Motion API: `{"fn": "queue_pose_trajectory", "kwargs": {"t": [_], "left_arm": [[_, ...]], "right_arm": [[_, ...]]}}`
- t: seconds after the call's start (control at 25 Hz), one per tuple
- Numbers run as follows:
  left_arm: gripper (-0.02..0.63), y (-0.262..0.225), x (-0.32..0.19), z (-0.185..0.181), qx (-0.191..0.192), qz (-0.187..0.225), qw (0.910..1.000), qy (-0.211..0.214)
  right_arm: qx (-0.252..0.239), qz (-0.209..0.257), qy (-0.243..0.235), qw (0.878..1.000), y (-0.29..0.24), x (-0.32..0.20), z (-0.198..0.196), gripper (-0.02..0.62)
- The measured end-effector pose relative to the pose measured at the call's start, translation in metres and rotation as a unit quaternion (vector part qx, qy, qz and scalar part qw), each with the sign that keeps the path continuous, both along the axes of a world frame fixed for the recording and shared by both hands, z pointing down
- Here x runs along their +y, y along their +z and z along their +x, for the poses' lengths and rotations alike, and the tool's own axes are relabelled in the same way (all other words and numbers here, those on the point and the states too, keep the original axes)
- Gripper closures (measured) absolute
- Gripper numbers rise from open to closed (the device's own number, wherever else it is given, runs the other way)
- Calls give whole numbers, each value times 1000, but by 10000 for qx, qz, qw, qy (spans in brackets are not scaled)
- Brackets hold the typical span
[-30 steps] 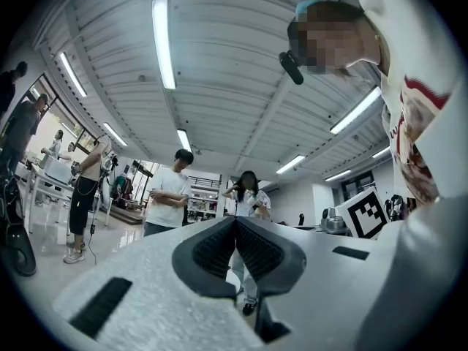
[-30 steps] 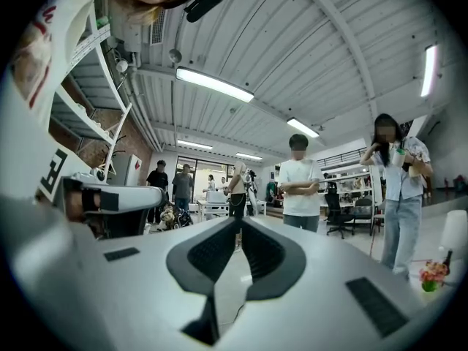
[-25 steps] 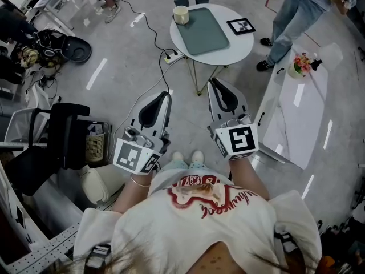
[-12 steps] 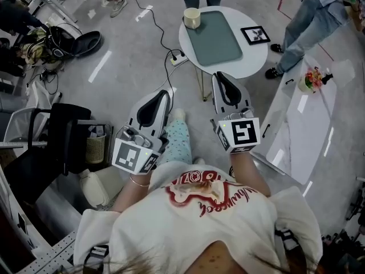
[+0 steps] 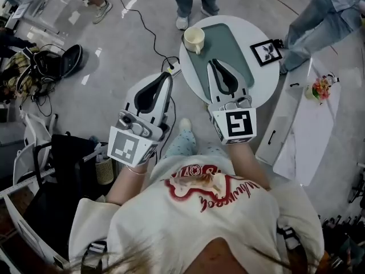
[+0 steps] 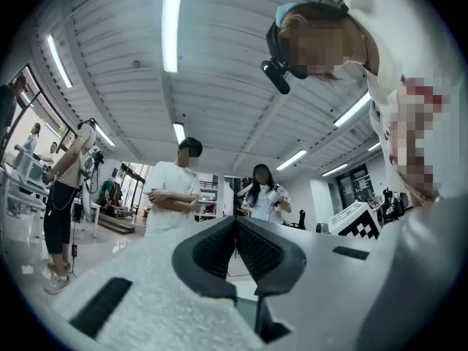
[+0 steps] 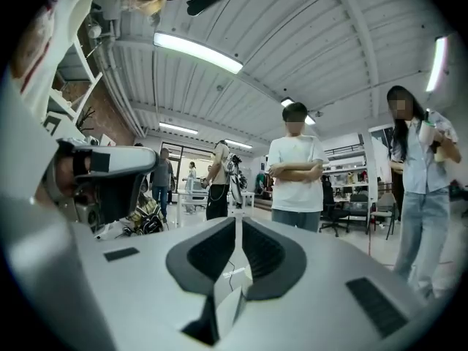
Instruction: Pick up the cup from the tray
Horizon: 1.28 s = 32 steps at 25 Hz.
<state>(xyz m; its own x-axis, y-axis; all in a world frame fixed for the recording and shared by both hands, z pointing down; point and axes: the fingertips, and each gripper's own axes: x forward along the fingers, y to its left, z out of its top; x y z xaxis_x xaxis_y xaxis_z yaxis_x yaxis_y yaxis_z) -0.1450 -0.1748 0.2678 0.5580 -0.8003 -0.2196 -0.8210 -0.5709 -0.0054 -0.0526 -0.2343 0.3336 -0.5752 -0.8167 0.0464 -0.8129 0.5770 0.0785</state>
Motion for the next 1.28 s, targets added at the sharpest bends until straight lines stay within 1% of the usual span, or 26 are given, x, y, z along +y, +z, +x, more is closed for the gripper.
{"fn": "queue_pose_trajectory", "kwargs": {"t": [0.12, 0.24, 0.36, 0.52, 0.68, 0.8, 0.88, 1.0, 1.12, 1.28], "left_arm": [[592, 2, -33, -3, 118, -100, 9999, 28], [592, 15, -52, 0, 239, -338, 9991, 36], [592, 32, -64, 0, 322, -593, 9977, -24], [592, 59, -71, -8, 286, -932, 9951, -163], [592, 81, -68, -20, 188, -1150, 9924, -396], [592, 92, -74, -23, 242, -1255, 9907, -473], [592, 92, -78, -22, 341, -1314, 9895, -497], [592, 91, -79, -21, 340, -1331, 9893, -492], [592, 95, -80, -25, 278, -1374, 9890, -468], [592, 107, -80, -36, 141, -1439, 9882, -507]], "right_arm": [[67, -255, 138, 9996, 18, -32, -3, 552], [216, -523, 298, 9980, 48, -55, -3, 551], [519, -879, 200, 9946, 88, -77, -15, 551], [711, -1422, 258, 9870, 151, -104, -27, 549], [1006, -1572, 457, 9814, 187, -119, -31, 541], [1080, -1774, 549, 9767, 206, -133, -33, 537], [1157, -1770, 652, 9752, 210, -138, -34, 538], [1226, -1506, 857, 9772, 208, -144, -32, 538], [1066, -1354, 922, 9807, 210, -150, -29, 538], [789, -1428, 895, 9825, 208, -158, -30, 540]]}}
